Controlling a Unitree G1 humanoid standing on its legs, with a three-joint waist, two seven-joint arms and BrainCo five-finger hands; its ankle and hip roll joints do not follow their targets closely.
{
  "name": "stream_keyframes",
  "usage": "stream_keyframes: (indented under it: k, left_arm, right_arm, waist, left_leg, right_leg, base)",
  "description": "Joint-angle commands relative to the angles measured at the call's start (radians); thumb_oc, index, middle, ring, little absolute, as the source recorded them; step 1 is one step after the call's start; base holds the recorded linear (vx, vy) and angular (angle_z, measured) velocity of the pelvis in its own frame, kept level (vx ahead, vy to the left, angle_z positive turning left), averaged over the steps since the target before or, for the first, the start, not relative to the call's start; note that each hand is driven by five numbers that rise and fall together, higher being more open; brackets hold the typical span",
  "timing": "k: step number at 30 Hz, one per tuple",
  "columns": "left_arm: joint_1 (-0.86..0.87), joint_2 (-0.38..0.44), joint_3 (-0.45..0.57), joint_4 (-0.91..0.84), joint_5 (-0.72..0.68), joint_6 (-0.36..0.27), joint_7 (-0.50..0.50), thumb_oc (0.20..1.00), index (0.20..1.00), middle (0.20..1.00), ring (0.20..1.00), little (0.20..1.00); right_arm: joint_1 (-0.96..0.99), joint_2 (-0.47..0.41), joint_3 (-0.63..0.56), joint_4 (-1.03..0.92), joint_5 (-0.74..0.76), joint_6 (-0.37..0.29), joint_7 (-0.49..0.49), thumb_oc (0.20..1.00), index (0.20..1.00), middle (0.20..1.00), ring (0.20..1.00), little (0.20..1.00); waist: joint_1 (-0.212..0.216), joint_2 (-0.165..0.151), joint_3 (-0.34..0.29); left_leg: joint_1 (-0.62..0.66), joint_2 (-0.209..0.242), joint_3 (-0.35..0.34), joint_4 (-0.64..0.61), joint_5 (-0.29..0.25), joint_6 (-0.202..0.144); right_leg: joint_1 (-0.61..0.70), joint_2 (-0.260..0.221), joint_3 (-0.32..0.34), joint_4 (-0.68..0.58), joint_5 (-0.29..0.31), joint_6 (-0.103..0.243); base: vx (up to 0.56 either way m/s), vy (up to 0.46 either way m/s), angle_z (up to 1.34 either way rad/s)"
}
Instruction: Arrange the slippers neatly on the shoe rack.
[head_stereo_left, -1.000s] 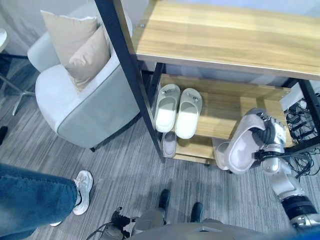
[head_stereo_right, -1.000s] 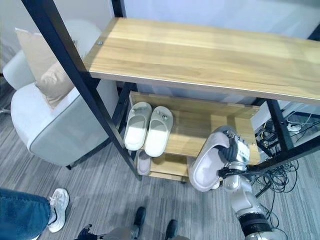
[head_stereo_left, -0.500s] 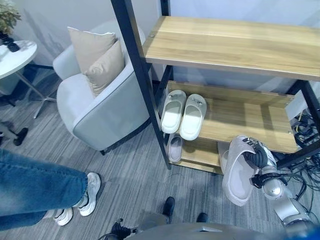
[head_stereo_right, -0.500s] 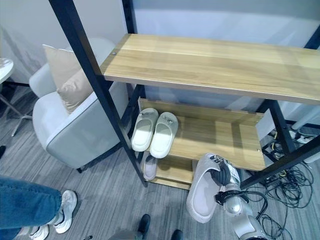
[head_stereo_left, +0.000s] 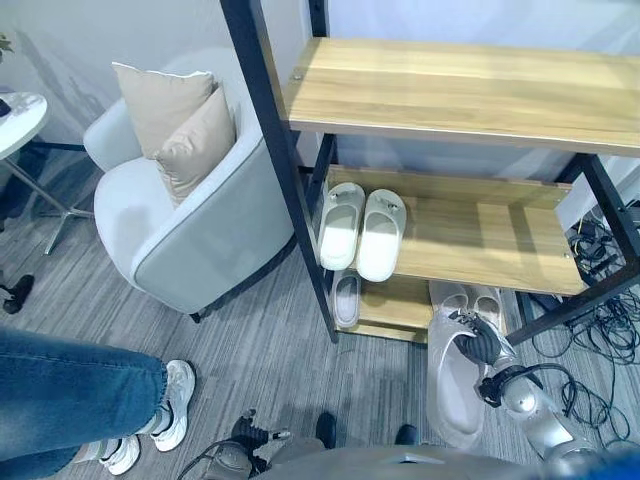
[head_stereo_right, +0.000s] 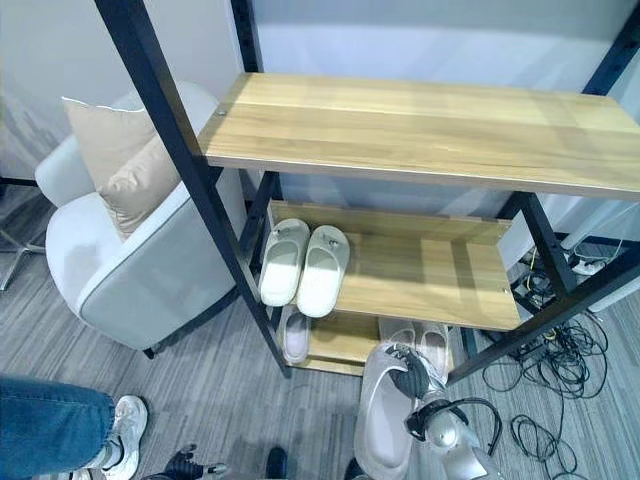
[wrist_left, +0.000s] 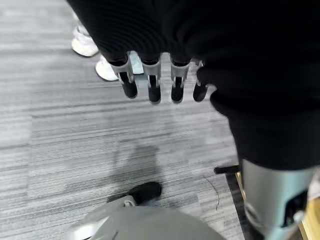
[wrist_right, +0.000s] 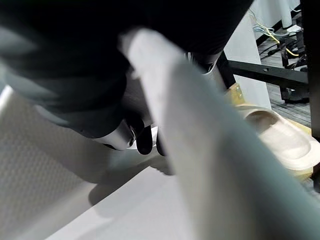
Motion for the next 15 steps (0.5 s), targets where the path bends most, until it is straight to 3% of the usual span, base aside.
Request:
stream_keyframes:
  k: [1, 6, 7, 9, 11, 12, 13, 15]
  left_arm:
    - [-0.048, -0.024, -0.016, 0.062, 0.009, -0.012, -0.003, 1.000, 1.000, 1.000, 1.000, 1.000]
    - [-0.128, 0.002, -0.025, 0.027, -0.073, -0.033, 0.020, 1.000, 1.000, 1.000, 1.000, 1.000]
    - [-0.147, 0.011, -0.009, 0.018, -0.139, -0.042, 0.028, 1.000, 1.000, 1.000, 1.000, 1.000]
    - [-0.151, 0.012, -0.001, 0.022, -0.157, -0.043, 0.030, 1.000, 1.000, 1.000, 1.000, 1.000]
    - [-0.158, 0.027, 0.000, -0.003, -0.202, -0.054, 0.047, 1.000, 1.000, 1.000, 1.000, 1.000]
    - [-0.166, 0.037, -0.003, -0.020, -0.229, -0.063, 0.065, 1.000, 1.000, 1.000, 1.000, 1.000]
    - [-0.166, 0.037, -0.003, -0.020, -0.230, -0.063, 0.065, 1.000, 1.000, 1.000, 1.000, 1.000]
    - [-0.183, 0.042, 0.013, -0.060, -0.323, -0.089, 0.097, 1.000, 1.000, 1.000, 1.000, 1.000]
  right_arm:
    - [-0.048, -0.010, 0.015, -0.038, -0.029, -0.023, -0.012, 0.200, 0.200, 0.200, 0.200, 0.200]
    - [-0.157, -0.034, 0.059, -0.039, -0.030, -0.014, -0.043, 0.200, 0.200, 0.200, 0.200, 0.200]
    - [-0.199, -0.033, 0.084, -0.019, -0.021, -0.005, -0.055, 0.200, 0.200, 0.200, 0.200, 0.200]
    - [-0.213, -0.030, 0.091, -0.010, -0.018, -0.002, -0.058, 0.200, 0.200, 0.200, 0.200, 0.200]
    - [-0.257, -0.050, 0.117, -0.010, -0.036, 0.008, -0.081, 0.200, 0.200, 0.200, 0.200, 0.200]
    - [-0.292, -0.066, 0.125, -0.018, -0.047, 0.012, -0.106, 0.200, 0.200, 0.200, 0.200, 0.200]
    - [-0.293, -0.066, 0.125, -0.017, -0.047, 0.012, -0.106, 0.200, 0.200, 0.200, 0.200, 0.200]
    - [-0.367, -0.109, 0.103, -0.086, -0.071, 0.021, -0.162, 0.200, 0.200, 0.200, 0.200, 0.200]
  waist:
    - [0.011, -0.056, 0.013]
    - [0.012, -0.074, 0.161]
    - [0.018, -0.075, 0.183]
    - [0.022, -0.075, 0.182]
    - [0.036, -0.078, 0.216]
    - [0.043, -0.079, 0.238]
    - [0.043, -0.079, 0.235]
    - [0.046, -0.070, 0.241]
  left_leg:
    - [-0.071, -0.005, -0.002, 0.139, -0.120, -0.023]
    - [-0.309, 0.011, 0.005, 0.420, -0.175, -0.027]
    - [-0.428, 0.013, -0.010, 0.535, -0.205, -0.018]
    - [-0.465, 0.012, -0.016, 0.573, -0.224, -0.013]
    - [-0.580, 0.016, -0.025, 0.721, -0.278, 0.000]
    - [-0.662, 0.026, -0.033, 0.835, -0.338, 0.004]
    - [-0.670, 0.026, -0.033, 0.841, -0.341, 0.004]
    - [-0.900, 0.023, -0.036, 1.054, -0.413, 0.009]
  right_leg:
    - [-0.019, -0.032, 0.041, 0.145, -0.105, 0.036]
    - [-0.251, -0.080, 0.046, 0.414, -0.150, 0.018]
    - [-0.370, -0.090, 0.056, 0.533, -0.186, 0.006]
    - [-0.409, -0.090, 0.065, 0.570, -0.207, 0.001]
    - [-0.527, -0.103, 0.080, 0.714, -0.260, -0.017]
    - [-0.612, -0.107, 0.103, 0.821, -0.319, -0.021]
    - [-0.619, -0.108, 0.103, 0.826, -0.321, -0.021]
    - [-0.853, -0.129, 0.130, 1.032, -0.406, -0.056]
  base:
    - [-0.06, 0.007, -0.05]
    - [-0.26, -0.003, 0.04]
    - [-0.19, -0.010, 0.14]
    - [-0.09, -0.003, 0.09]
    - [-0.06, -0.030, 0.05]
    - [-0.01, -0.032, -0.03]
    - [-0.05, -0.036, -0.09]
    - [-0.11, -0.032, -0.04]
